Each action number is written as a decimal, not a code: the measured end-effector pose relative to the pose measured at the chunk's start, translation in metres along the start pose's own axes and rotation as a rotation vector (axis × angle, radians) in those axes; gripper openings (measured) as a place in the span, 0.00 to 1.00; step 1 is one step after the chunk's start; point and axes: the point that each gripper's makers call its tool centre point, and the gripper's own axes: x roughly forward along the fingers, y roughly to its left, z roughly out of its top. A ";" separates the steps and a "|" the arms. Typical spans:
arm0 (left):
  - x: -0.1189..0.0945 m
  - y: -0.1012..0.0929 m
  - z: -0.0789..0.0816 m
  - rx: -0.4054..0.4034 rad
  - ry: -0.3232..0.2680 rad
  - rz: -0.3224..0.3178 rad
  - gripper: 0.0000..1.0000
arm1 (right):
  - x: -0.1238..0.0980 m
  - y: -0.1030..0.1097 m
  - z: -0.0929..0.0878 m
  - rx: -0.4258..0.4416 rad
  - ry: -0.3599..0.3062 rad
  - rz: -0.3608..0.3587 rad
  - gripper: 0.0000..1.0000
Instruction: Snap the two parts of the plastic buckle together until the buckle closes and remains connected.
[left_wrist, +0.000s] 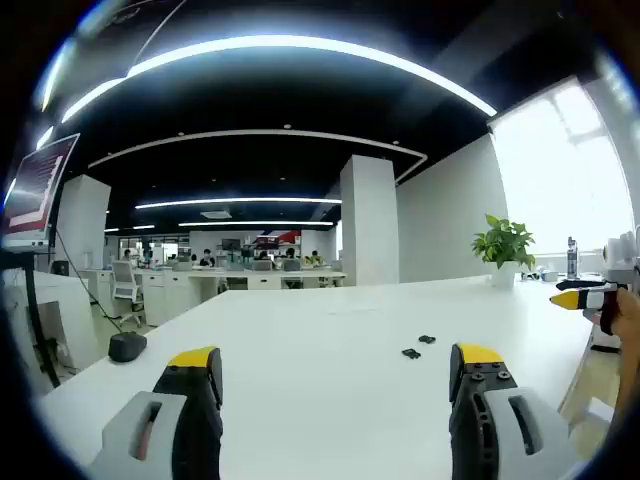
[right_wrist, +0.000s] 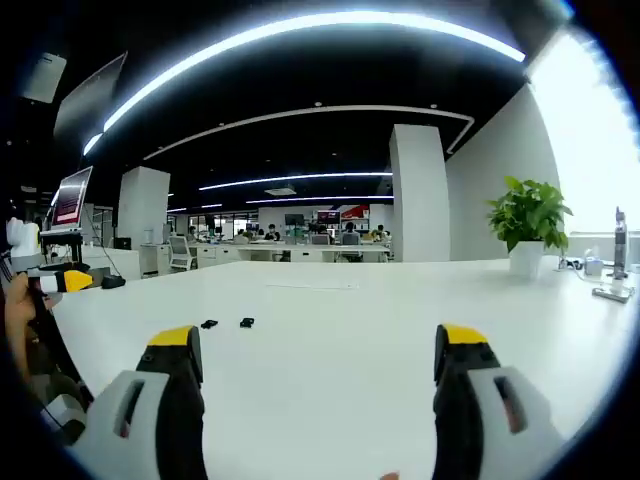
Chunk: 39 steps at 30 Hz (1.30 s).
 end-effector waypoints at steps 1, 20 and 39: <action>0.000 0.000 0.000 0.000 0.000 0.001 0.96 | 0.000 0.000 0.000 0.000 -0.001 0.001 0.97; -0.001 0.000 0.001 -0.011 -0.009 -0.009 0.95 | 0.003 0.004 0.000 0.011 0.000 0.005 0.95; 0.001 0.002 -0.001 -0.013 -0.004 -0.010 0.95 | 0.013 0.013 0.003 0.011 0.000 0.023 0.94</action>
